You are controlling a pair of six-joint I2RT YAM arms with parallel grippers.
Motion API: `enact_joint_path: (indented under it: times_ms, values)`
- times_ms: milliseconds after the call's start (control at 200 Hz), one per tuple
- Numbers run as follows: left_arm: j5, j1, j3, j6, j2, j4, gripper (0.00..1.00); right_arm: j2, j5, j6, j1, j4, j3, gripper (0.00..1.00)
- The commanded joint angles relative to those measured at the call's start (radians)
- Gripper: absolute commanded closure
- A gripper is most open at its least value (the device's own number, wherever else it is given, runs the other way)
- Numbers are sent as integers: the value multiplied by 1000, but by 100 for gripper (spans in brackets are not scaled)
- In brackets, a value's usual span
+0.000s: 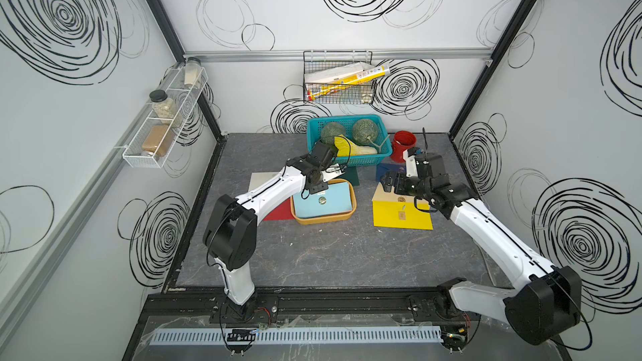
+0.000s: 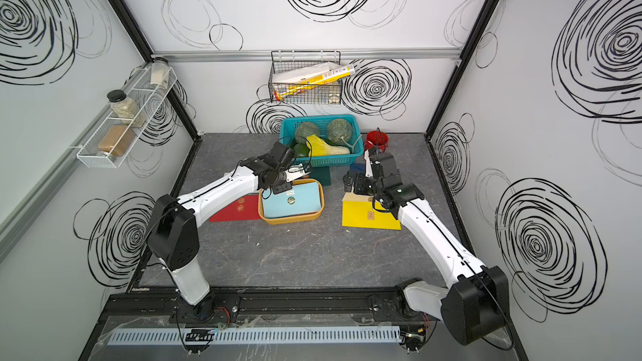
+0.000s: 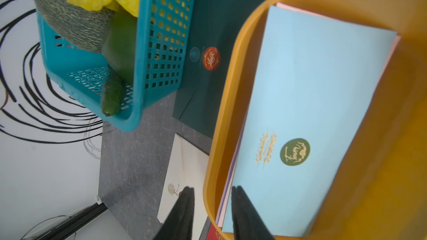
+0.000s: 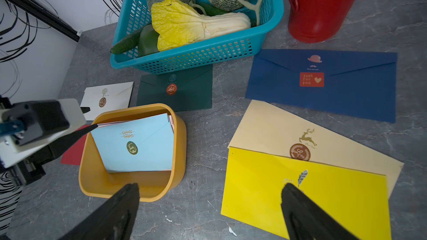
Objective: Put the sealed envelopes into the storage box
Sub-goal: Place the envelope in the storage box, then pick up the envelope from the center of the board.
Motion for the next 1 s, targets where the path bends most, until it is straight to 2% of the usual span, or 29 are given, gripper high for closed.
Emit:
enact_joint_path:
  times_ms: [0, 30, 60, 115, 135, 155, 170, 230, 290, 340, 385, 420, 476, 526, 576, 696, 786, 871, 931, 996]
  values:
    - [47, 54, 49, -226, -143, 151, 59, 33, 89, -67, 76, 6, 30, 0]
    - [69, 65, 34, -289, -177, 178, 54, 45, 161, -91, 112, -9, 41, 0]
    - [80, 79, 12, -349, -212, 207, 46, 63, 248, -113, 154, -30, 62, 0]
    - [111, 95, -31, -431, -275, 246, 39, 94, 379, -141, 212, -62, 101, 0]
    - [124, 99, -44, -448, -295, 256, 30, 105, 422, -147, 229, -71, 112, 0]
    - [128, 101, -59, -464, -316, 270, 7, 112, 463, -153, 242, -76, 123, 0]
    - [127, 103, -70, -475, -331, 279, 2, 114, 494, -158, 251, -75, 127, 0]
    - [142, 111, -90, -514, -374, 291, 1, 114, 562, -186, 265, -38, 128, 0]
    - [177, 143, -99, -534, -400, 308, 1, 93, 601, -152, 264, 47, 107, 0]
    - [205, 197, -105, -640, -402, 335, 1, 77, 632, -124, 264, 128, 74, 0]
    - [235, 274, -91, -793, -385, 332, 1, 72, 634, -148, 259, 169, 62, 0]
    - [338, 353, -63, -888, -357, 316, 1, 73, 624, -171, 259, 185, 57, 0]
    - [622, 466, -23, -919, -303, 298, 1, 74, 570, -172, 256, 191, 55, 0]
    - [676, 523, -32, -998, -277, 312, 1, 82, 500, -166, 255, 186, 59, 0]
    - [633, 534, -62, -1026, -273, 313, 1, 96, 448, -152, 255, 169, 61, 0]
    - [403, 498, -170, -1041, -313, 300, 1, 159, 386, -115, 255, 102, 71, 0]
    - [334, 488, -216, -1093, -319, 209, 1, 202, 316, -52, 228, 24, 74, 2]
    - [183, 428, -306, -1112, -372, 171, 1, 195, 180, 15, 141, 8, 11, 5]
    - [74, 378, -386, -1127, -431, 167, 1, 176, 137, 40, 69, 8, -50, 6]
    - [30, 343, -451, -1158, -491, 156, 1, 163, 102, 56, 4, -11, -94, 6]
